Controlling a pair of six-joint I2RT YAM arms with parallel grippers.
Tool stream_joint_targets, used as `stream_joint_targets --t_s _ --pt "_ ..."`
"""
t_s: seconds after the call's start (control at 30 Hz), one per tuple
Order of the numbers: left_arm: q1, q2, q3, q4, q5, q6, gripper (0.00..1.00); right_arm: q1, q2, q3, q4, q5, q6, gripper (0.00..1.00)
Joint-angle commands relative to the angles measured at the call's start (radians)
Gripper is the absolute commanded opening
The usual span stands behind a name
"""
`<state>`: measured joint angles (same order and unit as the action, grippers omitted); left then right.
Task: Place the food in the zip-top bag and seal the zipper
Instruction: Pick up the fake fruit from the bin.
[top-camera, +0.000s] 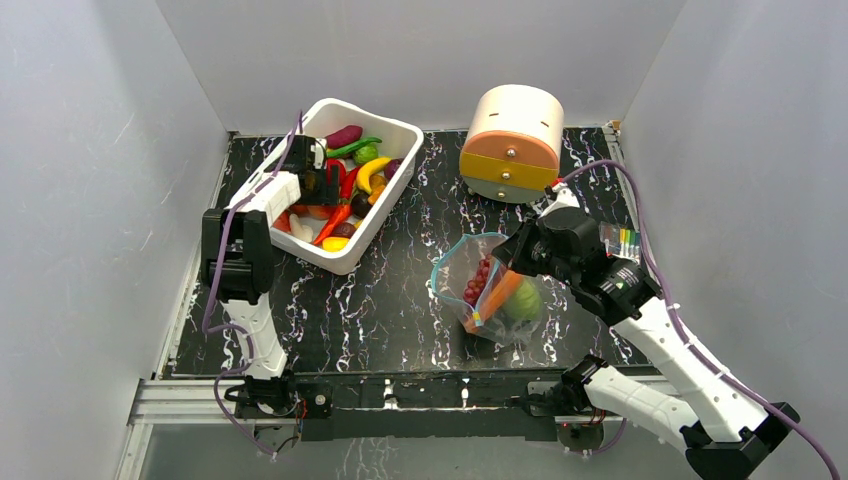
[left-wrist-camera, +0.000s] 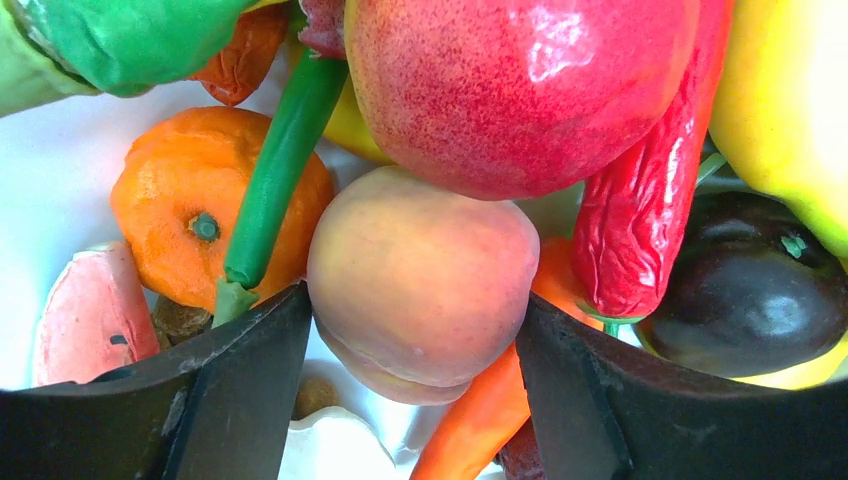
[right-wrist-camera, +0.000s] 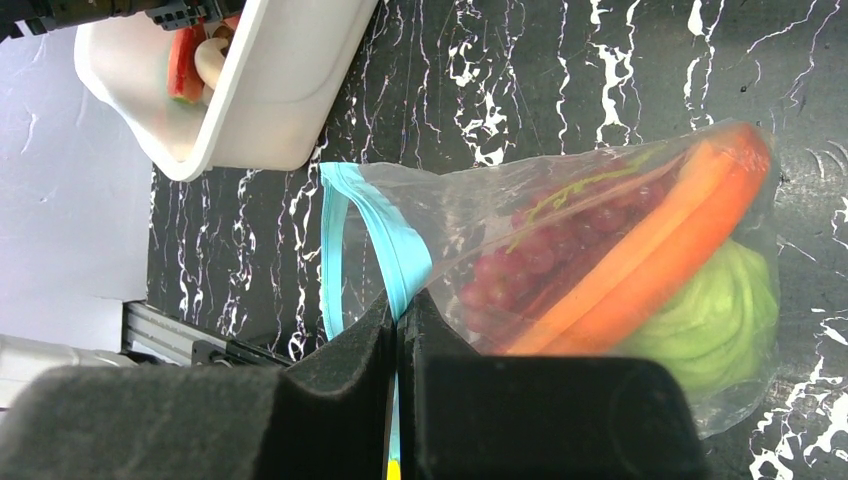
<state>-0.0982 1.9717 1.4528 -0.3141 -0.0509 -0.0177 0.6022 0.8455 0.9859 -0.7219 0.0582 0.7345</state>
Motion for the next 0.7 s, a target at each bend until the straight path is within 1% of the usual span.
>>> stream_joint_targets --t_s 0.0,0.07,0.23,0.67 --pt "0.003 0.017 0.047 -0.002 -0.003 0.012 0.7 0.002 0.014 0.039 0.111 0.014 0.003 0.0" --pt "0.003 0.016 0.06 -0.011 0.006 0.01 0.63 0.002 0.017 0.04 0.115 0.018 0.006 0.0" --pt "0.002 -0.02 0.065 -0.034 0.032 -0.016 0.55 0.002 0.011 0.036 0.12 0.021 0.015 0.0" --pt "0.002 -0.177 -0.05 -0.085 0.072 -0.117 0.47 0.001 -0.006 0.028 0.109 0.021 0.037 0.0"
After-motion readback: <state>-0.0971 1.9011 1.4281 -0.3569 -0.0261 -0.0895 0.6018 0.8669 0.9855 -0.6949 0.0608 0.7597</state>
